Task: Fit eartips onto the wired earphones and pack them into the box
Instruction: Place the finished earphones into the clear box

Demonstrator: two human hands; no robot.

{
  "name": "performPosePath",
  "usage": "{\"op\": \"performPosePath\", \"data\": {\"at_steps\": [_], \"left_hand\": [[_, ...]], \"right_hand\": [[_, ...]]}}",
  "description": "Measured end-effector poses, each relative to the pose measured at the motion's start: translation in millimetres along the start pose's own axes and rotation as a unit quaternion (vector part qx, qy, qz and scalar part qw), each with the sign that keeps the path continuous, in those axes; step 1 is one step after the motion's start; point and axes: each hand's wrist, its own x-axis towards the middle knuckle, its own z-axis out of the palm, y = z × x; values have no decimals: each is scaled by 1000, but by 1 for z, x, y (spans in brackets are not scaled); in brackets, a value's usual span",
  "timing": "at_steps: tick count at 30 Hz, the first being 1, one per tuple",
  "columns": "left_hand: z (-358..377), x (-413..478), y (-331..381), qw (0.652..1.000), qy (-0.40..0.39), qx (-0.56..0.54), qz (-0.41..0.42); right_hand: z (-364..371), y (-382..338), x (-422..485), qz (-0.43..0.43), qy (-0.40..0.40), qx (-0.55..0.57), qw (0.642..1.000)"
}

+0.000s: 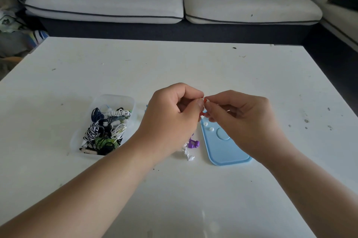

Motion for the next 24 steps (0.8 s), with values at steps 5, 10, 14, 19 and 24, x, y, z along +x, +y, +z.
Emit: {"op": "performPosePath", "data": {"at_steps": [5, 10, 14, 19, 24], "left_hand": [[0, 2, 1, 999, 3, -45, -28], [2, 1, 2, 999, -8, -33, -31], [2, 1, 2, 998, -18, -36, -40], [1, 2, 2, 996, -43, -43, -59], [-4, 5, 6, 980, -100, -122, -124]], "right_hand": [[-3, 6, 4, 32, -18, 73, 997], [-6, 8, 7, 58, -42, 144, 987], [-4, 9, 5, 62, -53, 165, 983], [-4, 10, 7, 96, -60, 217, 970], [-5, 11, 9, 123, -52, 234, 963]]}}
